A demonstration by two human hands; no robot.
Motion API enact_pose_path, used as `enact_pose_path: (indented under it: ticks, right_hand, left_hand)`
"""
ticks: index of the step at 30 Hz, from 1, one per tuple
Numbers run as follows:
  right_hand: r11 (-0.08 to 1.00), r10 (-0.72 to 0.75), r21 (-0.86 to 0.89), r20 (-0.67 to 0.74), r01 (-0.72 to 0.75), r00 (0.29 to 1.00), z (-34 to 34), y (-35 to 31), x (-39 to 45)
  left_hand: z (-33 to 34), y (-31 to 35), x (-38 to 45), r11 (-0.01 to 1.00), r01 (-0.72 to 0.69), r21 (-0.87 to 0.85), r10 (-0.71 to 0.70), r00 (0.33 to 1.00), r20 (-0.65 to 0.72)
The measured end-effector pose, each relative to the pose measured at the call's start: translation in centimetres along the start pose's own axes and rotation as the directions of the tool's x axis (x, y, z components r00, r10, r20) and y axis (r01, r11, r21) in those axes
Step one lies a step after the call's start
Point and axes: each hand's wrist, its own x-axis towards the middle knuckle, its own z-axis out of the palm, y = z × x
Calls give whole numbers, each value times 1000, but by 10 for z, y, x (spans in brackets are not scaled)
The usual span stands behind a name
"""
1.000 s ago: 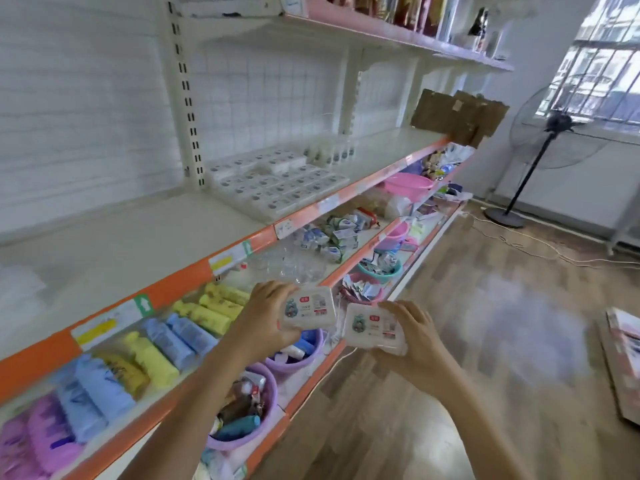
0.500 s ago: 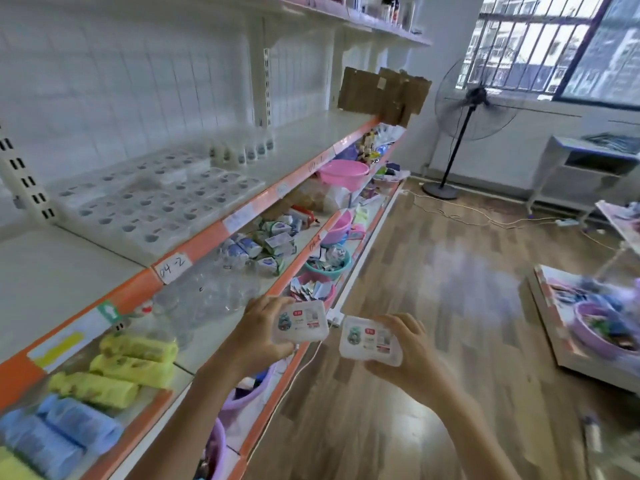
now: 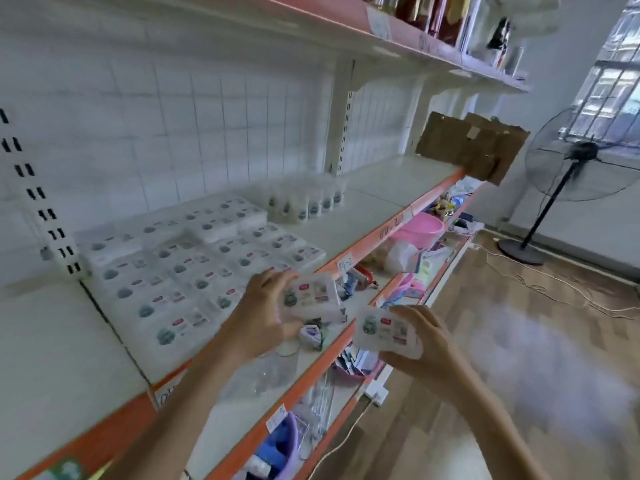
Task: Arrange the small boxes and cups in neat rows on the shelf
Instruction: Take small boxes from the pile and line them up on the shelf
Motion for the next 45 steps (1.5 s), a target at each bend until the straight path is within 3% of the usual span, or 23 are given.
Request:
enact_pose_path:
  ticks: [5,10,18,23,25,27,31,40,45]
  right_hand:
    - [976,-215,34,63,213,975,13,-18,105]
    - [893,-449,105,149,437,881,46,-52,210]
    - [651,-753,267,349,711,558,103,-119,308]
    - [528,-822,377,452,761,347,138,-163,327]
    - [504,-824,380,480,776,301,154,-180,327]
    - [486,-816,318,499,814,292,170,-192,328]
    - [438,-785,124,535,890,312,191,-200,334]
    - [464,-800,132,487,876,351,195,-184,337]
    - [473,-801,132,476,871,363,195,-179,335]
  left_hand:
    - [-56,-34,40,985,115,129,-94,983,-156]
    - [-98,-71,56,938,305,163,-248,922,-297]
    - [-145,-107,29,775,631,41,-517,669,-534]
    - [-151,-108,-9,667,745,-13,-602,529,-598]
    - [-153,-106,-20,642,765,-50,-624,483,-615]
    - [-154,-105,-25,629,773,-79,-640,458,-617]
    - [-154,-109,-25,624,777,-84,-663,470,-583]
    - [-141,-135,-3,663,747,-53,-666,556,-497]
    - [-134,-148,-2,699,701,-144,-659,553,-510]
